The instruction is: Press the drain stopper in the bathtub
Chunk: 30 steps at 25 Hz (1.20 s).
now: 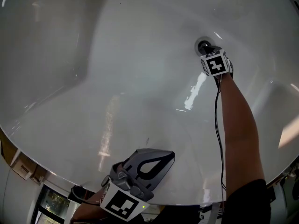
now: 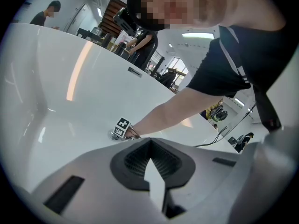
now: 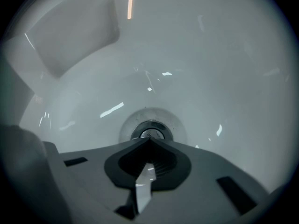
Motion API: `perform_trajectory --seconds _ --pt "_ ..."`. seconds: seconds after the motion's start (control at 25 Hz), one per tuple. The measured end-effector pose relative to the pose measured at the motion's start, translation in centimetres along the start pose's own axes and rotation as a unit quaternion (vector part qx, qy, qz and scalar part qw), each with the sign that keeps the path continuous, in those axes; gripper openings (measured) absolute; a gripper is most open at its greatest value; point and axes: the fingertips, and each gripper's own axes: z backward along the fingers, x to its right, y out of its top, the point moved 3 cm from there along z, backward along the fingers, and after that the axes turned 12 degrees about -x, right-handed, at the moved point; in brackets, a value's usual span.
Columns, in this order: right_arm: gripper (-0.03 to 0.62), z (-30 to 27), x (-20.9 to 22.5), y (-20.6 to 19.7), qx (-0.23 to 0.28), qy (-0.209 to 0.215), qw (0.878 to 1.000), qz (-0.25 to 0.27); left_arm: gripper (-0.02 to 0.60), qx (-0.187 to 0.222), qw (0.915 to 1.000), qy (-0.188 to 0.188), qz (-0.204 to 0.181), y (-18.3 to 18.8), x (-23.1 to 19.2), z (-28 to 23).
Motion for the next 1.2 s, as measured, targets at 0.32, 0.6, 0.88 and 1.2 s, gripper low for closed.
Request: perform_trajectory --seconds 0.32,0.6,0.88,1.2 --pt "0.015 0.06 -0.12 0.02 0.003 -0.006 1.000 -0.015 0.003 0.042 0.9990 0.017 0.003 1.05 -0.19 0.09" --pt "0.015 0.03 -0.07 0.11 0.002 -0.006 1.000 -0.017 0.003 0.037 0.9991 0.018 -0.005 1.00 -0.03 0.16" --pt "0.016 0.06 -0.15 0.19 0.003 -0.010 1.000 -0.016 0.003 0.035 0.9991 0.021 -0.015 0.96 0.10 0.09" --pt "0.015 0.37 -0.11 0.33 0.005 -0.019 1.000 -0.023 0.003 0.033 0.9987 0.025 -0.031 0.85 0.32 0.00"
